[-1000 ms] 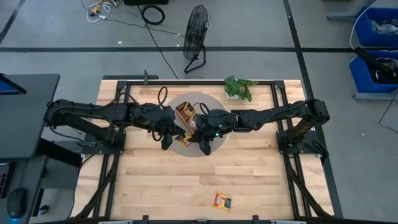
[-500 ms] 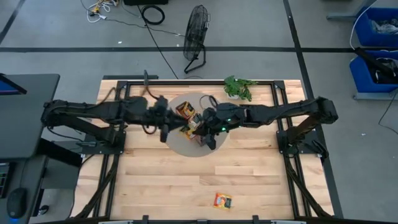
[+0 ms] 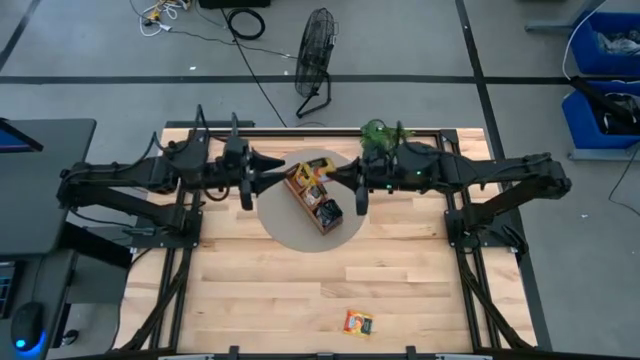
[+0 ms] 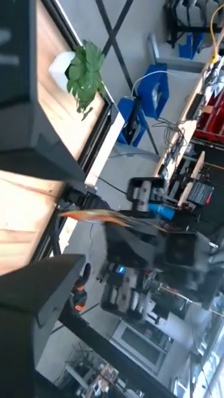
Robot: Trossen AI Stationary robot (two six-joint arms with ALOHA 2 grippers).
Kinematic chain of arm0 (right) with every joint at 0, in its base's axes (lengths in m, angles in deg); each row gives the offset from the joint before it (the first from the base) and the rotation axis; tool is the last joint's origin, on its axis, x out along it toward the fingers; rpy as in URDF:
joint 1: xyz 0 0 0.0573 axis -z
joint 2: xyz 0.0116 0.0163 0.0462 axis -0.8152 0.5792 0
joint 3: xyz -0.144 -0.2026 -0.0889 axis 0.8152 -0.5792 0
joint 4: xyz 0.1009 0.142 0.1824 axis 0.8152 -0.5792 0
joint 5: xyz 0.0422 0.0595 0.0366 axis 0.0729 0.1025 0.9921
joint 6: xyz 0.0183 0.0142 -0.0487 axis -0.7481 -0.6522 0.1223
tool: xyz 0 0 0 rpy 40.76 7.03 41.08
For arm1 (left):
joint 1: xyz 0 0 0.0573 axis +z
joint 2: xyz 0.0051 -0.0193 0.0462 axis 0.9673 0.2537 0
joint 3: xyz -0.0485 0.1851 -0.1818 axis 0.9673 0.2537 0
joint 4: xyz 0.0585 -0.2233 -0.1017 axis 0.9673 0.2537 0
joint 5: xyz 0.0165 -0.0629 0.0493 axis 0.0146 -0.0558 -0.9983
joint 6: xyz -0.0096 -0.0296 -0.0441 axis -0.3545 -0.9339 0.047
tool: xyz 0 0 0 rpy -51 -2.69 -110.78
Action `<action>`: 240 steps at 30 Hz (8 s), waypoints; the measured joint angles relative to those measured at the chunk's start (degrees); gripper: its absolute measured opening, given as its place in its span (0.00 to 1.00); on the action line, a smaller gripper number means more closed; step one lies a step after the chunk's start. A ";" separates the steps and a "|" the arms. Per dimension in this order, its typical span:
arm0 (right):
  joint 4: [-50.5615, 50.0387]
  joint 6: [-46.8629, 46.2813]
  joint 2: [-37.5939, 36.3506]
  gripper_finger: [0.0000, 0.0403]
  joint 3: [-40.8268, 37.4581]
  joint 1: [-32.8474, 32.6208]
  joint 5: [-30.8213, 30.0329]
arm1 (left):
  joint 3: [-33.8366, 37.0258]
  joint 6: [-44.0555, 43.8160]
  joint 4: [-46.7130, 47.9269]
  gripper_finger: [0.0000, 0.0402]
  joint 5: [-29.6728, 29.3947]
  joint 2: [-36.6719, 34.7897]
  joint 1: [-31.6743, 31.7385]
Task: Pick & Place Tea
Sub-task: Put the yellow tea bag into the left section of the wooden organizer
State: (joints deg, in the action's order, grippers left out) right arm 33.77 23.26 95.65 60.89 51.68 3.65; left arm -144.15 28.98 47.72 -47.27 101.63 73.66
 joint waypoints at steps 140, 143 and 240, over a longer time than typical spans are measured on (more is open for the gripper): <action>-51.67 -4.51 21.82 0.00 40.70 8.53 30.39 | 0.01 -2.64 9.48 0.15 23.94 9.08 4.85; -51.57 -5.88 20.41 0.00 40.70 9.11 26.91 | 0.02 0.00 10.26 0.18 18.84 7.01 4.85; -40.93 -14.87 52.30 0.00 38.58 18.74 7.80 | 0.02 9.23 29.02 0.21 -8.48 -23.39 4.85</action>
State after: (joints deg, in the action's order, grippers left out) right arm -7.16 8.38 147.95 99.47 70.42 11.45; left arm -144.13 38.21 76.74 -55.75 78.23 78.50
